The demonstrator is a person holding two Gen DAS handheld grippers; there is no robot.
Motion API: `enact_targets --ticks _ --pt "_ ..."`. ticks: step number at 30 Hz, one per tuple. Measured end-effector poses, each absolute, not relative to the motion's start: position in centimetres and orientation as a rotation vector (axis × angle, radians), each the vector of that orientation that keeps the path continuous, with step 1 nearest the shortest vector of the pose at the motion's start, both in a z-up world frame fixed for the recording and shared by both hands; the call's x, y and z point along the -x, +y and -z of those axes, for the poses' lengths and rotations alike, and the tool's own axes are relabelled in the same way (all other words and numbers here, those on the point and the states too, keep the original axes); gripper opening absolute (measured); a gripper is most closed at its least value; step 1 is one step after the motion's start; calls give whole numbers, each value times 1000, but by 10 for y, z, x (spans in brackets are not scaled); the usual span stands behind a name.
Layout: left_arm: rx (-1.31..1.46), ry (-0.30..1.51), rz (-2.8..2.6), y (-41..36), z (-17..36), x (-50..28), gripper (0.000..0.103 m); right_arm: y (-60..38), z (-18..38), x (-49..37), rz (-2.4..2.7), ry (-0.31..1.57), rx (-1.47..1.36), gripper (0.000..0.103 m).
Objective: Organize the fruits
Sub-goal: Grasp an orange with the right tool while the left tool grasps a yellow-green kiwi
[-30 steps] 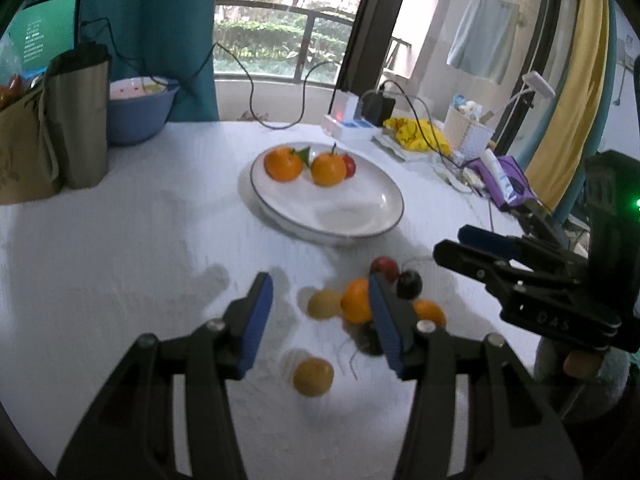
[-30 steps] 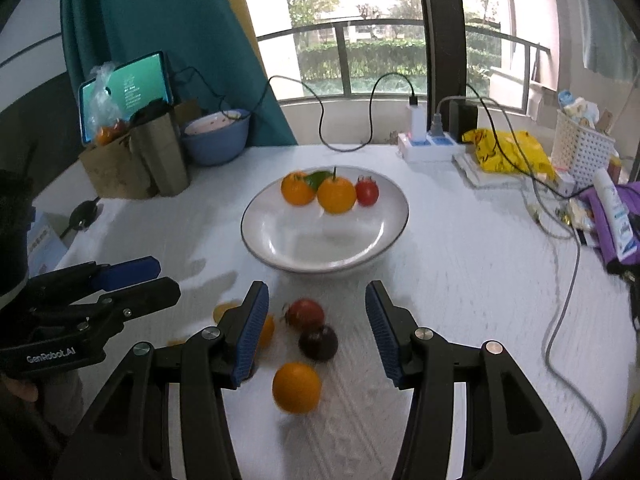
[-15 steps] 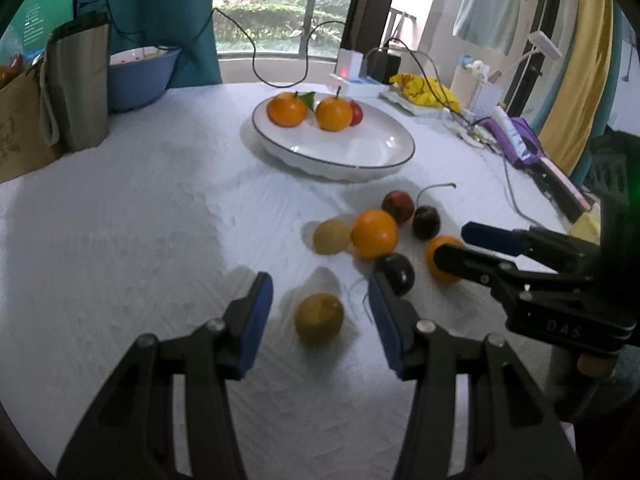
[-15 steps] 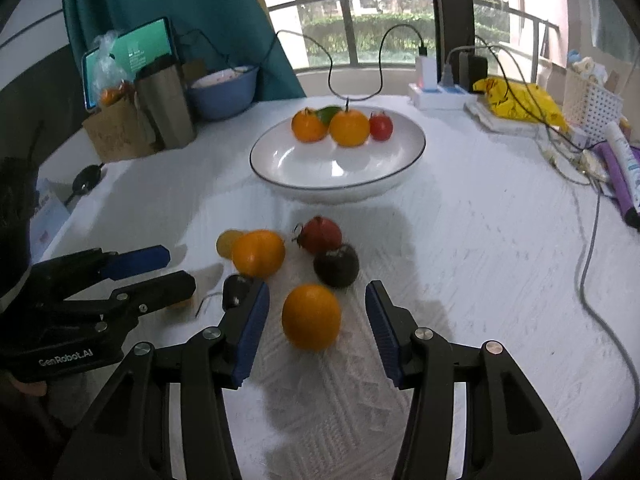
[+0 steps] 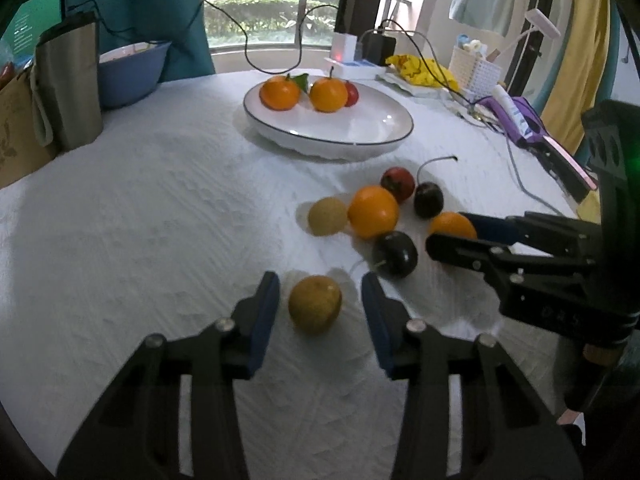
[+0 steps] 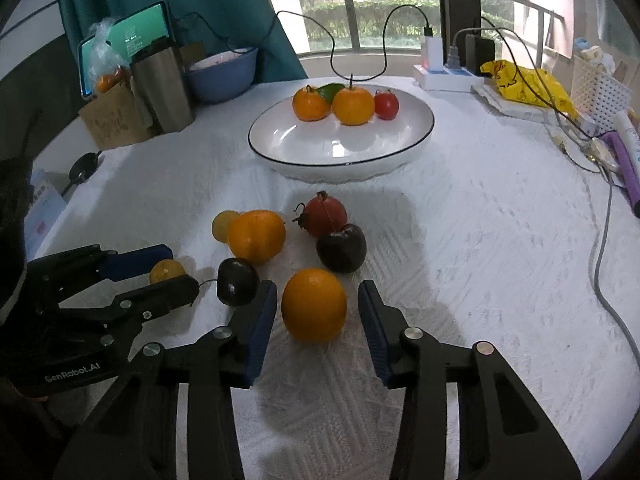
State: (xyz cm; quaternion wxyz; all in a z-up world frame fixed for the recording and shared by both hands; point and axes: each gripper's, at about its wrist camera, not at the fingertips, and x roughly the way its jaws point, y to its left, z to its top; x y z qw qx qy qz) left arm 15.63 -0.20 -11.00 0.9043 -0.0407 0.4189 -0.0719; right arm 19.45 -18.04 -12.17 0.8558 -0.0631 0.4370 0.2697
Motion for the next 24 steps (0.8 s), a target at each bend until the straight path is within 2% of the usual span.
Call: enact_targets --ticks 1,3,14,24 --pt "81 866 146 -2 110 -156 33 -180 122 -195 -568 923 136 35" --pt "78 871 142 -3 111 -156 27 -179 123 -195 -573 927 138 34" --pt "90 878 132 -3 107 -152 27 -180 119 -192 -635 917 123 34" --pt "103 821 93 -4 79 -158 27 -194 93 -200 -670 855 107 34"
